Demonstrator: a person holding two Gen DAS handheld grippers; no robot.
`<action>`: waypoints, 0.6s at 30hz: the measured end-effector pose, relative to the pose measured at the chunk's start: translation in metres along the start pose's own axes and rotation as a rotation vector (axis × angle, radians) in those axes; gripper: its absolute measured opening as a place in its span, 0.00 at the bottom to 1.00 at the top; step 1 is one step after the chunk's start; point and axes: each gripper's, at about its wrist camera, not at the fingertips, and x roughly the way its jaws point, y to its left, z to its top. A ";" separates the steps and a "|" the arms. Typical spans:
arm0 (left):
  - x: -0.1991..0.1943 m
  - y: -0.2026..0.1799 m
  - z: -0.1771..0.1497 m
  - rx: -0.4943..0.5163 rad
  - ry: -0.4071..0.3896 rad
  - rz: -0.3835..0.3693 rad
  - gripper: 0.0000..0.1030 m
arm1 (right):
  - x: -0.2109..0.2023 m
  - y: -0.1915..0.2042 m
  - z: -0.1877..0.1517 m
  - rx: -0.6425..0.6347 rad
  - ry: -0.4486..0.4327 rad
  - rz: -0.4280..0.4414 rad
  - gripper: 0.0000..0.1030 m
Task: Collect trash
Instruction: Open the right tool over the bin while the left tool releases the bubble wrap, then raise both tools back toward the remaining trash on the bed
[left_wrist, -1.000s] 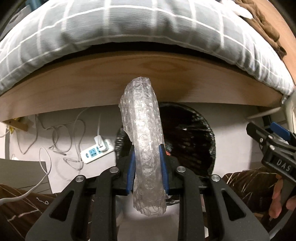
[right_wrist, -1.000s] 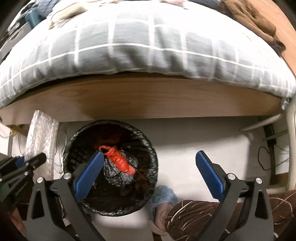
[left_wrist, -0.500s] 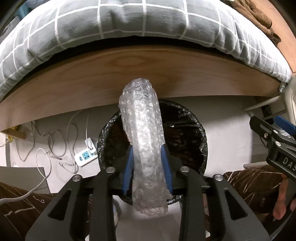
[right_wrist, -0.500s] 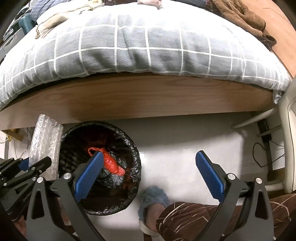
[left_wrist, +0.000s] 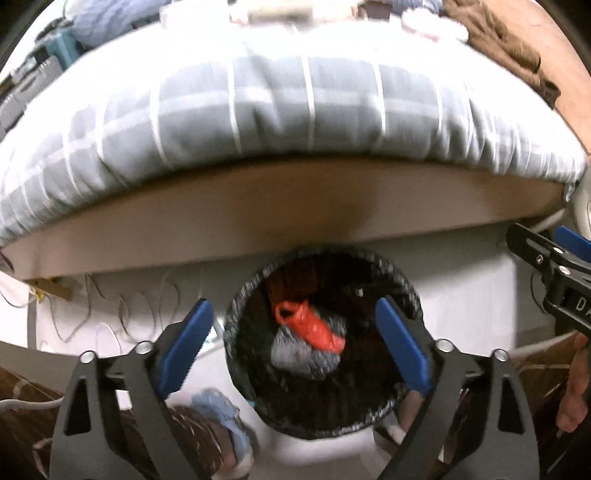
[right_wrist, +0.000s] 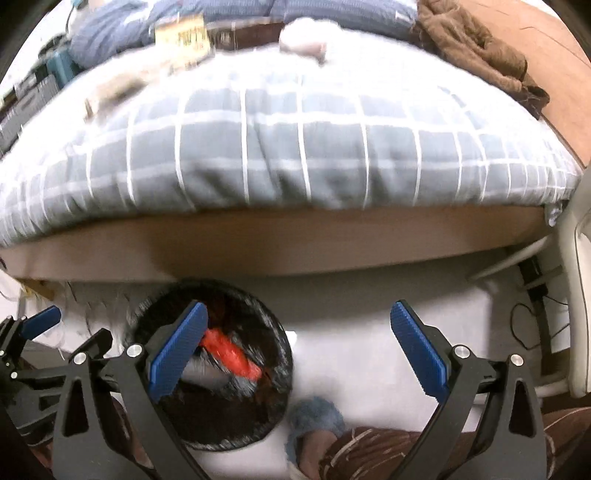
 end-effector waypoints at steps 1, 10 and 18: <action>-0.006 0.001 0.004 0.001 -0.024 0.005 0.93 | -0.004 0.000 0.003 0.005 -0.017 0.007 0.93; -0.049 0.009 0.036 -0.002 -0.138 0.036 0.94 | -0.053 0.004 0.037 -0.024 -0.209 0.021 0.93; -0.081 0.012 0.063 0.003 -0.213 0.009 0.94 | -0.077 0.006 0.060 -0.025 -0.300 0.037 0.93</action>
